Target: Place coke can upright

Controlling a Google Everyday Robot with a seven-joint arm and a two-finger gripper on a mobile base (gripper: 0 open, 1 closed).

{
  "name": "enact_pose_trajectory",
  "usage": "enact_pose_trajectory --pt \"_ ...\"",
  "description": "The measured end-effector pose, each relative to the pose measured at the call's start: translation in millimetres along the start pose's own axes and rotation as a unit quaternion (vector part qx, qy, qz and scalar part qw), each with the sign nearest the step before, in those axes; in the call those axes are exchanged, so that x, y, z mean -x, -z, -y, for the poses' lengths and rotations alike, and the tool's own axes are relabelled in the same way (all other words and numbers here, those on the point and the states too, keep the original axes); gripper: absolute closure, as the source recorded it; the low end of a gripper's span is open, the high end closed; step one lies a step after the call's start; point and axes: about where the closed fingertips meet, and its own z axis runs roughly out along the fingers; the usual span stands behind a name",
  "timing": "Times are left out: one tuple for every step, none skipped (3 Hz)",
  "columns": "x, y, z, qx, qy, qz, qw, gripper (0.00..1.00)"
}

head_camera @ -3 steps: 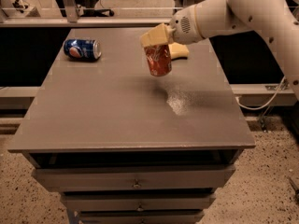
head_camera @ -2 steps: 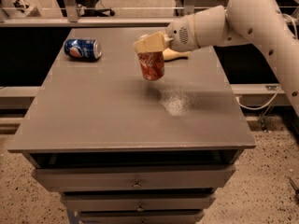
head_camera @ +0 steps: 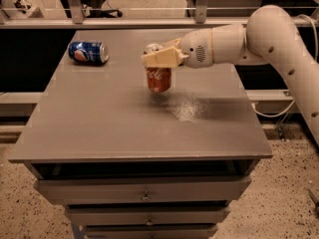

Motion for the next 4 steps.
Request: enact_pose_trajectory --pt "11 6 3 -0.017 0.002 -0.016 0.9997 0.59" --pt "20 10 4 -0.03 0.0 -0.022 0.9993 0.36" --pt "26 12 4 -0.04 -0.004 -0.025 0.9989 0.13" --pt "30 15 4 -0.044 -0.005 -0.026 0.9987 0.0"
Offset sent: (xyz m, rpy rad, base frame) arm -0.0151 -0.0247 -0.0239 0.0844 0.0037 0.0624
